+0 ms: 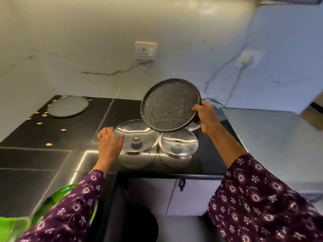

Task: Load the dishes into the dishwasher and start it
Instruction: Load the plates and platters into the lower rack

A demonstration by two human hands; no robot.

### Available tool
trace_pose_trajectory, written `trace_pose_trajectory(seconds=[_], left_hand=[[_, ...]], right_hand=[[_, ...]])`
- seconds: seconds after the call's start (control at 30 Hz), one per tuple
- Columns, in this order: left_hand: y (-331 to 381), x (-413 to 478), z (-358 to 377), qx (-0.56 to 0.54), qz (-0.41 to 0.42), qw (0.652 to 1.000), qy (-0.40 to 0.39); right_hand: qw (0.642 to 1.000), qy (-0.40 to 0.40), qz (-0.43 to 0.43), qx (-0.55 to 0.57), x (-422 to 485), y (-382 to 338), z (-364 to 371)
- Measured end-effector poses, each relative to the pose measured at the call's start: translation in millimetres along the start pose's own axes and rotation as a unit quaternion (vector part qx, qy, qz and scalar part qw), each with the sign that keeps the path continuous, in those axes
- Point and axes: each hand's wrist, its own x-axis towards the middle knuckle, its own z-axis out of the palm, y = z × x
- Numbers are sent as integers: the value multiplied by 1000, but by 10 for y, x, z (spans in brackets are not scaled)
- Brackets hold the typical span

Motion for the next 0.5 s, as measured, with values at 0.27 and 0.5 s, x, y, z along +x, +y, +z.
trace_pose_trajectory(seconds=[0.27, 0.5], left_hand=[[2410, -1056, 601, -138, 219, 961, -96], [3733, -1993, 1142, -154, 367, 895, -202]], right_hand=[[982, 182, -7, -55, -968, 180, -2507], [912, 343, 3, -227, -1768, 401, -4169]])
